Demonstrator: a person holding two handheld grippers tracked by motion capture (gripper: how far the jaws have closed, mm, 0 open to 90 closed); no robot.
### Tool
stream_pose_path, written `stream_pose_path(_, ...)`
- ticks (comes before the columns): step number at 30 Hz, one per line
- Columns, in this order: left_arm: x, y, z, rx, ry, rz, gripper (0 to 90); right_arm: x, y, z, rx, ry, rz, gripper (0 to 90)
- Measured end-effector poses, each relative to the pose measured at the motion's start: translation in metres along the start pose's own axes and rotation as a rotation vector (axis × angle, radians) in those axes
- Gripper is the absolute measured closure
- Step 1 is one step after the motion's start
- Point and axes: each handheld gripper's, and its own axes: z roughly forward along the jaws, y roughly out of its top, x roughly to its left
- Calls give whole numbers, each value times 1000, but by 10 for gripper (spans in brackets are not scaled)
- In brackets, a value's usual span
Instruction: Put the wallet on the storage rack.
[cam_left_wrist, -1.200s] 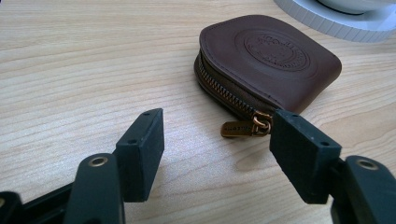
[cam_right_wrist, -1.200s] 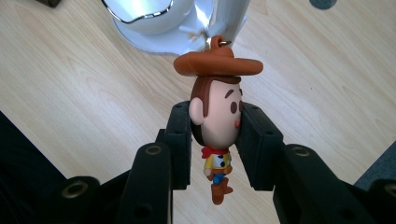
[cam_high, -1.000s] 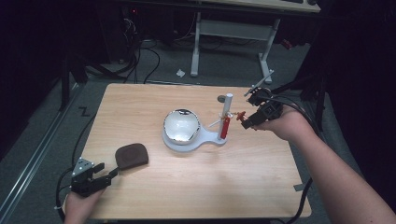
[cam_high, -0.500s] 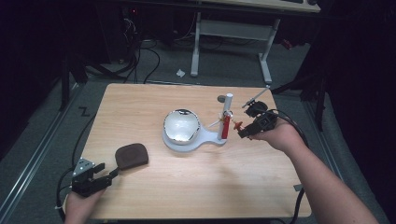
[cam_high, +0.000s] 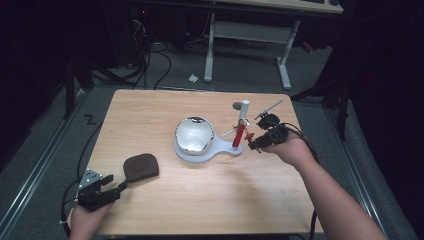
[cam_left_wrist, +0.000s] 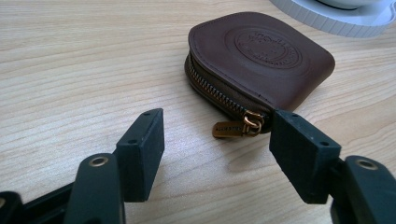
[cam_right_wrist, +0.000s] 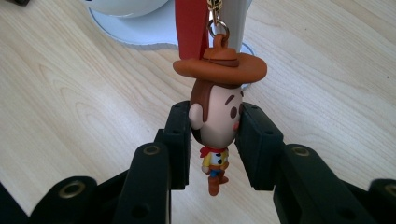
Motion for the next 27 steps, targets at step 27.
stream_pose_path(27, -3, 1, 2, 6, 4, 7, 357, 14, -62, -11, -26, -162, 3, 507)
